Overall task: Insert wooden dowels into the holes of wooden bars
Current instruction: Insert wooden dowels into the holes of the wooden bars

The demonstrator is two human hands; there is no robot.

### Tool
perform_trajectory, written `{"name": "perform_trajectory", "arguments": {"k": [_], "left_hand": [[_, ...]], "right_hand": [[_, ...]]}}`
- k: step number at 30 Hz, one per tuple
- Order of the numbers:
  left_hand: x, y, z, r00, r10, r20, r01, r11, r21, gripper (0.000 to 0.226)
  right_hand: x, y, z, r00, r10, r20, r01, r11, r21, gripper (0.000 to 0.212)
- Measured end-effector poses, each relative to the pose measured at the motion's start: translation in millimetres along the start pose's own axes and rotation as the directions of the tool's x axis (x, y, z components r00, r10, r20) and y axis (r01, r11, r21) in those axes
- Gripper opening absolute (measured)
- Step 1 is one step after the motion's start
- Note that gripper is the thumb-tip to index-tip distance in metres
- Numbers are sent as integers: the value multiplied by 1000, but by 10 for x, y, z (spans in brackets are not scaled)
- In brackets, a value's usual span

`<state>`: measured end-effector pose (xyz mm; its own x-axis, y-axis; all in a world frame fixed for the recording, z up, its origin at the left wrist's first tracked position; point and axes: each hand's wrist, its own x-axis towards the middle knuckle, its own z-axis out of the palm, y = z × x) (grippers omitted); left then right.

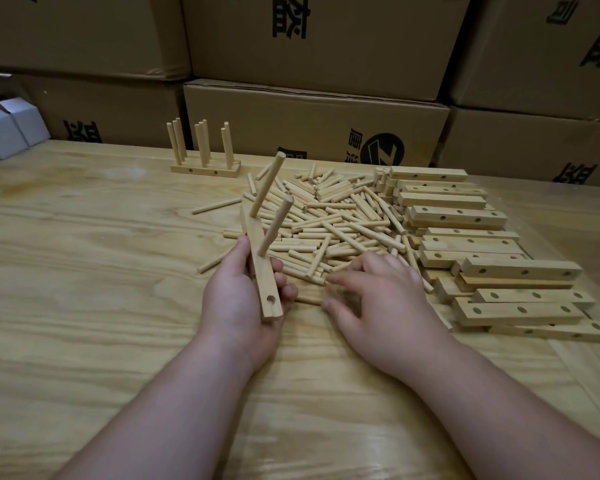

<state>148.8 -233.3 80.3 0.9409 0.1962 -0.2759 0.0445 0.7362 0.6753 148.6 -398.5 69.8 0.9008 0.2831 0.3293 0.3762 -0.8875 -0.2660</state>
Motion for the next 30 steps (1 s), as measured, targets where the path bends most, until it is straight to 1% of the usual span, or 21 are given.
{"name": "perform_trajectory", "arguments": {"k": [5, 7, 8, 9, 11, 13, 15, 16, 18, 21, 25, 30], "left_hand": [[21, -9, -26, 1000, 15, 22, -15, 1000, 0, 38], [30, -11, -27, 1000, 15, 18, -15, 1000, -13, 35], [35, -11, -29, 1000, 17, 16, -16, 1000, -19, 34], [40, -10, -29, 1000, 20, 19, -20, 1000, -20, 34], [44, -5, -30, 999, 32, 20, -32, 999, -24, 33], [45, 3, -31, 999, 43, 14, -42, 998, -41, 33], [48, 9, -29, 999, 48, 1, -48, 997, -65, 33], [52, 11, -27, 999, 49, -9, -49, 996, -77, 34], [58, 17, -28, 999, 49, -24, -51, 995, -85, 37], [52, 22, -35, 999, 45, 2, -45, 998, -45, 37], [41, 26, -37, 999, 35, 10, -35, 999, -29, 37], [29, 31, -27, 999, 35, 1, -35, 999, -23, 39]], "right_hand": [[-11, 8, 2, 1000, -23, 8, 23, 1000, 0, 17], [-8, -1, -13, 1000, -22, -10, 22, 1000, 10, 9], [-1, -3, -21, 999, -15, -38, 16, 999, 29, 5], [9, -3, -31, 996, -6, -84, 11, 998, 64, 5], [19, -2, -56, 978, 10, -208, 29, 982, 188, 10], [4, -8, -78, 938, -2, -346, 117, 943, 312, 11], [-23, -13, -81, 902, -44, -429, 224, 898, 379, 14], [-31, -12, -77, 898, -68, -434, 262, 876, 404, 15], [-37, -17, -73, 912, -111, -395, 298, 841, 452, 16], [-43, -41, -74, 927, -169, -336, 318, 829, 461, 15], [-46, -42, -80, 941, -173, -289, 301, 819, 488, 15], [-50, -46, -118, 942, -197, -271, 312, 810, 496, 15]]}}
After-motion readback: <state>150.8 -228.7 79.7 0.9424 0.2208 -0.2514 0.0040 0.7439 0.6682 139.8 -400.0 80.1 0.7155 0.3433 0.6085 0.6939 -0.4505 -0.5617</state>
